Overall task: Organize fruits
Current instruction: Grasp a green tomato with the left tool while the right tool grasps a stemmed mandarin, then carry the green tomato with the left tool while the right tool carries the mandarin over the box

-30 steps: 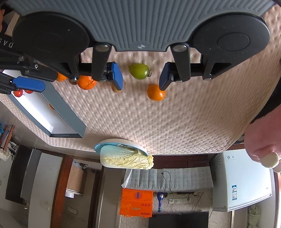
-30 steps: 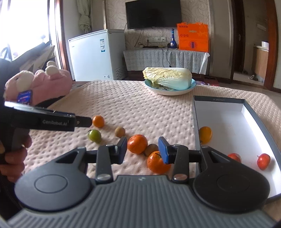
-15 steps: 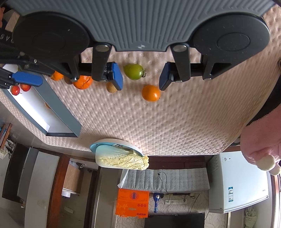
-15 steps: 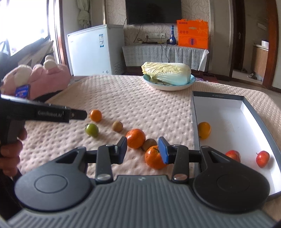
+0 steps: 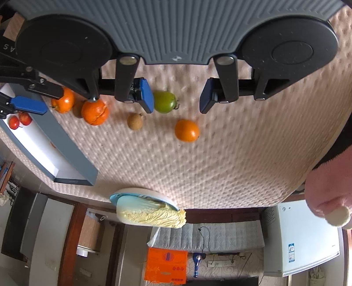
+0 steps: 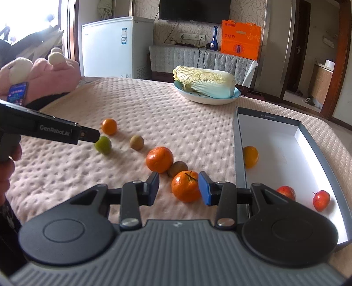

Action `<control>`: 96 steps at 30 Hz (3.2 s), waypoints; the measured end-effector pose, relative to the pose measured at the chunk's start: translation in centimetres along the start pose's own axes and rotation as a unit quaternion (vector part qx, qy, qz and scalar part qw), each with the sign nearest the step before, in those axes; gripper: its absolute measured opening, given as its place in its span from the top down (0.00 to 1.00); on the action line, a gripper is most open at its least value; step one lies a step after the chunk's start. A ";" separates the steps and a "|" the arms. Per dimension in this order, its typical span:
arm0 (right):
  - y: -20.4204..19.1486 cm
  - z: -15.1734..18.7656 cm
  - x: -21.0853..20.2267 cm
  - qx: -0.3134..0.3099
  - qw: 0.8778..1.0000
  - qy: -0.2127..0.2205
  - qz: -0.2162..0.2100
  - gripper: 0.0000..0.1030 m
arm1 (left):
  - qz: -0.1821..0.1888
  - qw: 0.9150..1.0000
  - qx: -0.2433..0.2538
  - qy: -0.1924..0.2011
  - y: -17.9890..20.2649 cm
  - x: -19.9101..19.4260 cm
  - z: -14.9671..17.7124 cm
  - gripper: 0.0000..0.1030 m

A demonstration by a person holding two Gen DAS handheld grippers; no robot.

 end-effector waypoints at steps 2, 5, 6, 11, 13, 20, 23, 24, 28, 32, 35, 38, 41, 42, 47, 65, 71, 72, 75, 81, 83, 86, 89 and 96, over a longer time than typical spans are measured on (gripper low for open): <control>0.2 0.1 0.2 -0.001 1.000 -0.005 0.005 0.58 | 0.000 1.000 -0.008 -0.006 -0.3 0.5 0.1 0.49; 0.4 0.2 0.6 0.005 1.000 -0.011 0.016 0.46 | 0.007 1.000 -0.013 -0.011 -0.3 1.0 0.3 0.49; 0.6 0.1 0.8 0.006 1.000 -0.013 0.016 0.46 | 0.010 1.000 -0.011 -0.012 -0.2 1.2 0.3 0.49; 0.6 0.3 1.5 0.010 1.000 -0.023 0.016 0.46 | 0.021 1.000 0.008 -0.016 1.0 2.0 0.7 0.49; 0.6 0.3 1.8 0.009 0.999 -0.026 0.017 0.46 | 0.025 1.000 0.006 -0.017 1.1 2.3 0.8 0.49; 1.1 0.4 2.5 0.021 0.999 -0.031 0.020 0.46 | 0.023 1.000 0.003 -0.013 1.2 2.9 0.9 0.49; 1.1 0.5 2.6 0.021 0.999 -0.033 0.022 0.46 | 0.023 1.000 0.001 -0.008 1.2 3.0 1.0 0.49; 1.2 0.5 2.6 0.022 0.999 -0.032 0.022 0.46 | 0.023 1.000 0.001 -0.007 1.3 3.1 0.9 0.49; 1.5 0.6 2.7 0.025 0.999 -0.033 0.025 0.46 | 0.024 1.000 0.001 -0.006 1.6 3.2 0.9 0.49; 1.4 0.5 2.7 0.021 0.999 -0.029 0.023 0.47 | 0.023 1.000 0.007 -0.004 1.8 3.2 1.0 0.51; 1.2 0.7 3.1 0.013 0.999 -0.042 0.016 0.55 | 0.019 1.000 0.008 -0.004 1.8 3.2 0.9 0.58; 1.1 0.6 2.9 0.011 0.999 -0.038 0.016 0.60 | 0.020 1.000 0.007 -0.006 1.6 3.2 0.9 0.63; 1.4 0.5 2.7 0.024 0.999 -0.039 0.011 0.61 | 0.016 1.000 0.016 -0.007 1.9 3.1 0.9 0.64; 1.5 0.5 2.6 0.029 0.999 -0.038 0.008 0.61 | 0.015 1.000 0.018 -0.008 1.9 3.1 0.9 0.65; 2.4 0.0 1.4 0.090 0.995 -0.023 -0.033 0.61 | 0.011 1.000 0.016 -0.009 1.9 2.6 0.7 0.65; 3.0 -1.1 -3.0 0.117 0.990 0.034 -0.076 0.61 | 0.014 1.000 0.009 0.023 4.2 -0.8 -0.6 0.65; 4.0 -1.2 -4.9 0.119 0.989 0.055 -0.069 0.61 | 0.029 0.999 0.018 0.030 6.6 -1.5 -0.8 0.65; 4.1 -1.2 -5.1 0.116 0.989 0.057 -0.068 0.61 | 0.033 0.999 0.019 0.031 7.0 -1.6 -0.9 0.65; 4.4 -1.1 -5.7 0.112 0.990 0.061 -0.068 0.61 | 0.044 0.998 0.021 0.034 8.4 -1.8 -1.0 0.65; 5.1 -0.5 -6.7 0.107 0.991 0.063 -0.057 0.61 | 0.062 0.997 0.030 0.040 10.9 -2.1 -0.9 0.65; 5.5 -0.3 -6.9 0.109 0.991 0.063 -0.054 0.61 | 0.067 0.996 0.030 0.040 11.6 -2.1 -1.0 0.65; 6.0 0.0 -7.4 0.111 0.990 0.065 -0.049 0.61 | 0.078 0.996 0.029 0.043 12.3 -2.1 -1.1 0.65; 6.5 -0.1 -7.6 0.116 0.990 0.070 -0.046 0.61 | 0.082 0.995 0.030 0.040 13.0 -1.9 -1.1 0.65; 6.9 -0.1 -7.7 0.118 0.989 0.073 -0.044 0.61 | 0.094 0.994 0.034 0.039 14.4 -1.8 -1.0 0.65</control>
Point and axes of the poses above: each gripper's, at about its wrist camera, not at the fingertips, and x roughly the way its jaws point, y to its right, z to its underside, the point moved 2 cm from there along x, roughly the way its jaws point, and after that the axes turned 7 degrees about -z, right-handed, at the moved point
